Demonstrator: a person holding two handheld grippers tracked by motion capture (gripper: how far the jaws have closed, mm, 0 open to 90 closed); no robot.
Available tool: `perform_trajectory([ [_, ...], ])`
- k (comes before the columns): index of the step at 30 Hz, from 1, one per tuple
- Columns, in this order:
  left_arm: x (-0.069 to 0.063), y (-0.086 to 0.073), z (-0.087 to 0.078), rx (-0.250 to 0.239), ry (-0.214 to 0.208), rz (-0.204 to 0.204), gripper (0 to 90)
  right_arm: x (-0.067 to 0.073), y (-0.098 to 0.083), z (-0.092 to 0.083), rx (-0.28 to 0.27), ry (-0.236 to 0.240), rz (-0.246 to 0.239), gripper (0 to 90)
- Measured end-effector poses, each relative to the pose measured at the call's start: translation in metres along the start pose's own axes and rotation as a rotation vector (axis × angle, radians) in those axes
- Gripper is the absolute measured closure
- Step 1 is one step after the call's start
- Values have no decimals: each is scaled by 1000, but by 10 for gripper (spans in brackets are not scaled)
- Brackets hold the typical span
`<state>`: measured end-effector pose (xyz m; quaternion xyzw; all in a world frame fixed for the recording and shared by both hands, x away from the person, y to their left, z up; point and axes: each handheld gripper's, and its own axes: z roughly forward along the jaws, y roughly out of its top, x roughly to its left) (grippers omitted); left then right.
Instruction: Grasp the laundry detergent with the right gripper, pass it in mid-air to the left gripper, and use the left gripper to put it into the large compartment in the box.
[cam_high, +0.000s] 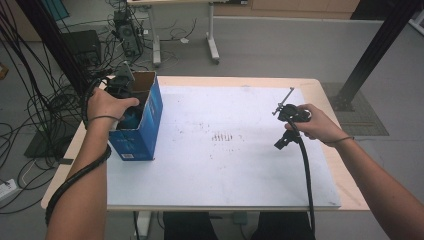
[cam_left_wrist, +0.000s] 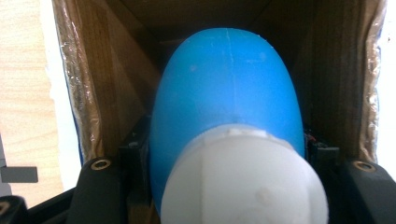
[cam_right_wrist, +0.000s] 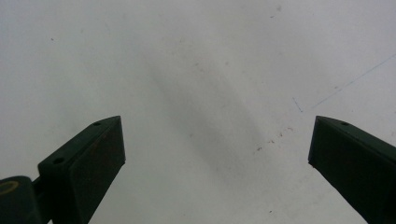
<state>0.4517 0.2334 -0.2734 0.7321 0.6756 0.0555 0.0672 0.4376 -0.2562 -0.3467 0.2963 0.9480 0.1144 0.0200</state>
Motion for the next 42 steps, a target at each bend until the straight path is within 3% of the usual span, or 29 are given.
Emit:
perform_trajectory([
  [33,1,2,-2,8,-24,-10,333,1,0,0,-2,19,-5,38],
  [42,-1,2,-14,17,-10,-15,331,1,1,-1,1,13,-10,38],
])
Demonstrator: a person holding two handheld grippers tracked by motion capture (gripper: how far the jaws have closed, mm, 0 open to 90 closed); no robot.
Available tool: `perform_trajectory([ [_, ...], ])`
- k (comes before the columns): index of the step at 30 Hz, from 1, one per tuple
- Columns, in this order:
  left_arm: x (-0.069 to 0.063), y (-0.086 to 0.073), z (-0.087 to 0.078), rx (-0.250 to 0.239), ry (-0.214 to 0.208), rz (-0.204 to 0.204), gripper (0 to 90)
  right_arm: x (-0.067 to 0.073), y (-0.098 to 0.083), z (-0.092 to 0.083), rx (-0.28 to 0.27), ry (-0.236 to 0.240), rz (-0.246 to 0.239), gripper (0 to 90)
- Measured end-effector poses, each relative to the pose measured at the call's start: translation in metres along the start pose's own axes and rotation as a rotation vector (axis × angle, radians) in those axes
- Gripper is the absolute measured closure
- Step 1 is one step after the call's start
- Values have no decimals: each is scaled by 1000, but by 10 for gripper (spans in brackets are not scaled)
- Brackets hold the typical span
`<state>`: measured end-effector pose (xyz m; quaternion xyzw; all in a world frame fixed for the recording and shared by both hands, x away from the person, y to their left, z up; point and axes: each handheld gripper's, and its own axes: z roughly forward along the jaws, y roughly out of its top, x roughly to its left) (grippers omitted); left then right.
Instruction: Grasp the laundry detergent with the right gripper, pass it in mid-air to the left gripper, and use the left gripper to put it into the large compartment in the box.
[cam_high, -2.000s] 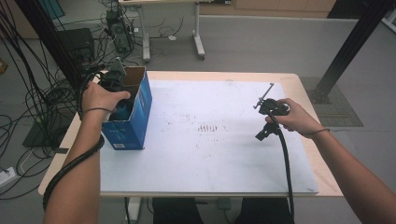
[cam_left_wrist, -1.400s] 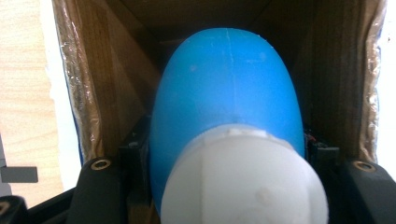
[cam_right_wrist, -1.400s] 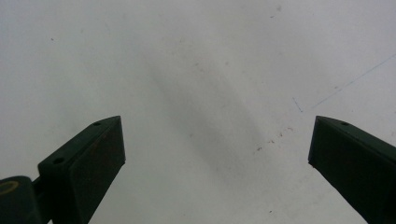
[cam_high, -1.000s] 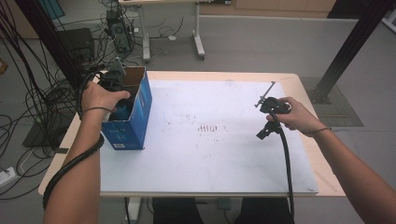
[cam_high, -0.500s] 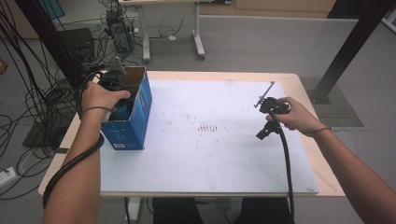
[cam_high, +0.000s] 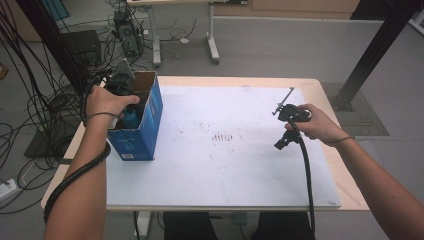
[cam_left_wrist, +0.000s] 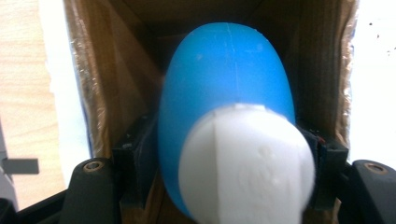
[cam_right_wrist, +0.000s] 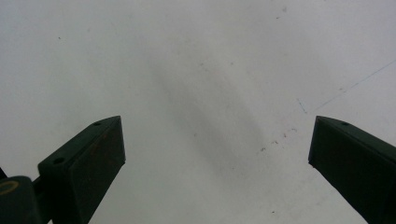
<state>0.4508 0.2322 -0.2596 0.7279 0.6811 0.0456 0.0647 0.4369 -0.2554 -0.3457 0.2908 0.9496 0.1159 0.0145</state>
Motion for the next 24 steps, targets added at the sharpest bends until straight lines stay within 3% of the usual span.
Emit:
perform_trajectory([
  [17,-5,-1,-40,-38,8,15,277,3,4,2,4,14,-15,40],
  [24,-15,-2,-60,-43,12,31,216,3,4,2,5,12,-14,40],
])
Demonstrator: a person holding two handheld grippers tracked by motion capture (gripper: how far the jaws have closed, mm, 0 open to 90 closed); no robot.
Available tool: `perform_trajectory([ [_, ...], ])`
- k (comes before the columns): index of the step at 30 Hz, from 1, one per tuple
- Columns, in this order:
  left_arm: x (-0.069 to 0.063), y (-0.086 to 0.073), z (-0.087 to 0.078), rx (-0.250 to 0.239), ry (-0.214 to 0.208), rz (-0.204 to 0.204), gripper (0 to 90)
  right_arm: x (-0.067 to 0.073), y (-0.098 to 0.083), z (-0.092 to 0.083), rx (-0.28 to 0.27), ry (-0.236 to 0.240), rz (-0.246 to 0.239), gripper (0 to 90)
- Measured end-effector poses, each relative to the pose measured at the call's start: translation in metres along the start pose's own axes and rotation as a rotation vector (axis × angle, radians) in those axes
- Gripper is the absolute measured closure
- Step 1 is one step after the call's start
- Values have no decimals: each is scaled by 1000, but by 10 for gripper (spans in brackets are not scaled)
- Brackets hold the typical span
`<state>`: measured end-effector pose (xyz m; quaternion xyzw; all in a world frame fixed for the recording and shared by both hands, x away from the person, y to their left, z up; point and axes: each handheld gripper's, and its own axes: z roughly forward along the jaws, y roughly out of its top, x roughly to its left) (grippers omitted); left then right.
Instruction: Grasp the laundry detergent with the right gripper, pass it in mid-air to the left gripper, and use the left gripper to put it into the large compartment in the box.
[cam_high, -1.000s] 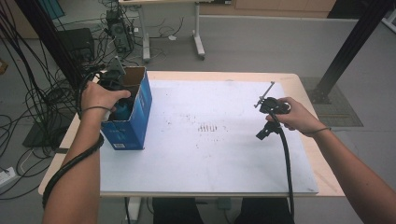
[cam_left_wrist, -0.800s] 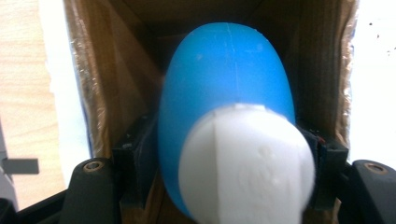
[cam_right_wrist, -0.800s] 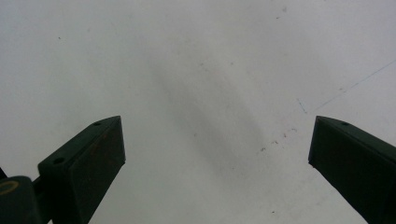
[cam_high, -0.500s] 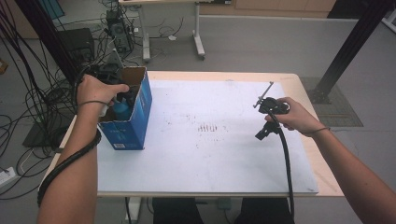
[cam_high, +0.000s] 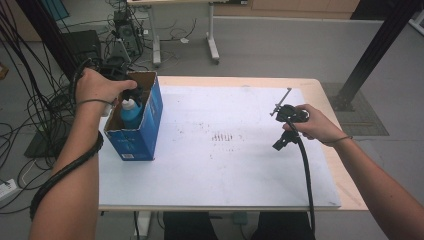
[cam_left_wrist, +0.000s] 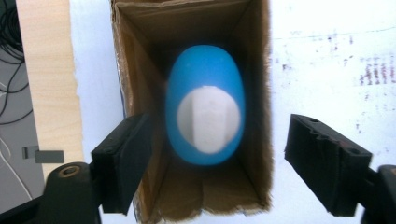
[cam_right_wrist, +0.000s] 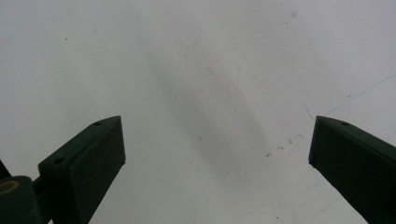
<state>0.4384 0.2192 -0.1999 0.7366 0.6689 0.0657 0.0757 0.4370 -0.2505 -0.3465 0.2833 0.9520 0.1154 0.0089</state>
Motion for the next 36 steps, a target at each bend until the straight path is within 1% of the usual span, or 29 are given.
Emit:
perform_trajectory([
  [4,-5,1,-9,1,-9,3,165,0,-1,-1,-2,-1,3,39],
  [6,-7,1,-15,-7,-14,3,135,-1,-2,-1,-2,0,1,39],
  [10,-13,1,-26,-25,-10,17,114,-1,-3,-2,-5,3,1,40],
  [12,-17,1,-30,-17,-5,24,100,-1,-3,-2,0,2,2,39],
  [14,-22,0,-34,-15,8,33,82,-2,-4,-2,-1,2,2,39],
  [16,-27,-1,-38,-16,10,42,64,-2,-4,-2,0,0,4,39],
  [17,-30,-1,-40,-14,7,49,50,-2,-4,-2,0,0,6,39],
  [20,-39,-3,-44,-20,-13,76,49,-1,-4,-2,4,2,5,39],
  [22,-46,-4,-47,-27,-18,85,48,0,-3,-2,2,2,3,39],
  [25,-57,-6,-51,-31,-22,111,48,1,-2,-2,4,2,-1,39],
  [27,-66,-8,-52,-27,-32,130,49,1,-3,-2,3,3,-3,39],
  [28,-71,-10,-53,-23,-37,146,49,1,-2,-2,7,4,-1,39],
  [30,-78,-13,-53,-12,-36,168,49,0,-3,-2,5,3,1,38],
  [33,-88,-17,-52,0,-61,207,49,0,-3,-2,6,3,11,38],
  [35,-91,-19,-50,2,-71,216,50,-1,-4,-2,9,0,10,40],
  [36,-94,-20,-48,11,-71,219,49,-1,-4,-3,7,0,11,39],
])
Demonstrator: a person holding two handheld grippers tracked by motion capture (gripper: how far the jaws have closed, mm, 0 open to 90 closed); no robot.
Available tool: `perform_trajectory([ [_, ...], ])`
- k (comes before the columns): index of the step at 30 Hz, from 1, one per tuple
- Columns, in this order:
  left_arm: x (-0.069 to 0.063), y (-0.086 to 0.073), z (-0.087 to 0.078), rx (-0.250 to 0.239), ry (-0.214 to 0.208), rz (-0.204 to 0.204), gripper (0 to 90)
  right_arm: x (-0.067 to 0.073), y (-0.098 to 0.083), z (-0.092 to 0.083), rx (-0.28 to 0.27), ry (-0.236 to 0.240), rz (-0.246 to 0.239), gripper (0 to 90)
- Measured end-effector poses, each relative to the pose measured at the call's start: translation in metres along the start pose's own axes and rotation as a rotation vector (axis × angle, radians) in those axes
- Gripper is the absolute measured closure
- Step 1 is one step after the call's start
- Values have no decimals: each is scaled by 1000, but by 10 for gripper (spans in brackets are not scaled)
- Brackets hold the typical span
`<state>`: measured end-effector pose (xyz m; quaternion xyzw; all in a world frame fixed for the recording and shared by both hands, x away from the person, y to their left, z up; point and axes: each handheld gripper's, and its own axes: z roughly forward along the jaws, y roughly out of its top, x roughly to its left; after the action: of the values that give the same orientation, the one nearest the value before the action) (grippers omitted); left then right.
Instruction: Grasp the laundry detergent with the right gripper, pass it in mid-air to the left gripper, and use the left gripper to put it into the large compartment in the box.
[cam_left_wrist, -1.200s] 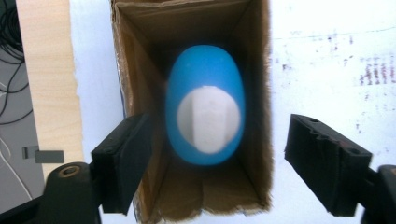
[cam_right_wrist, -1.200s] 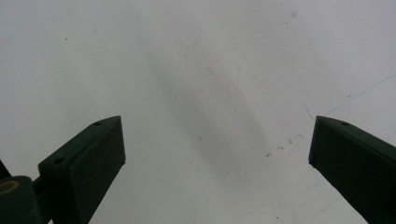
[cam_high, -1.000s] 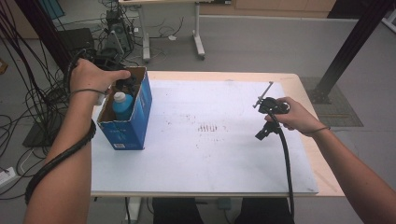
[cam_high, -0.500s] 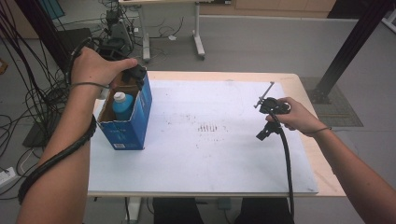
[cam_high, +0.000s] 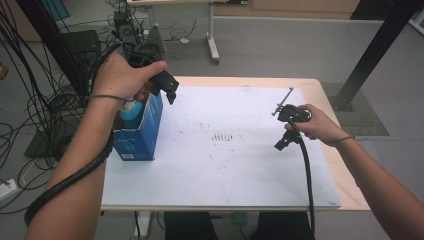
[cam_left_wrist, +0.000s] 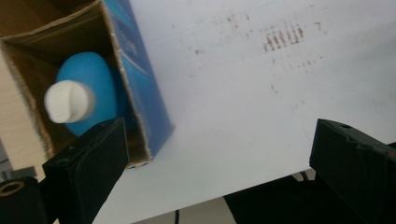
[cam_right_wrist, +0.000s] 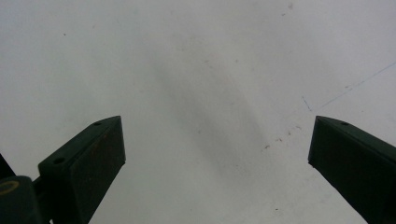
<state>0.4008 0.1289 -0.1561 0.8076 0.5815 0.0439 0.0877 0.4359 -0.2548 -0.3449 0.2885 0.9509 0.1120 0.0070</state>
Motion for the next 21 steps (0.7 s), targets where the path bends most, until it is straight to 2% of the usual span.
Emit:
perform_trajectory([
  [2,-4,-1,3,13,-11,7,53,1,0,-1,-4,-1,4,40],
  [7,-16,-4,13,5,-34,33,51,2,0,-1,-10,-2,1,38],
  [12,-27,-10,30,10,-50,59,51,3,0,0,-11,6,3,41],
  [21,-39,-25,64,25,-65,60,55,0,-1,1,-12,8,34,39],
])
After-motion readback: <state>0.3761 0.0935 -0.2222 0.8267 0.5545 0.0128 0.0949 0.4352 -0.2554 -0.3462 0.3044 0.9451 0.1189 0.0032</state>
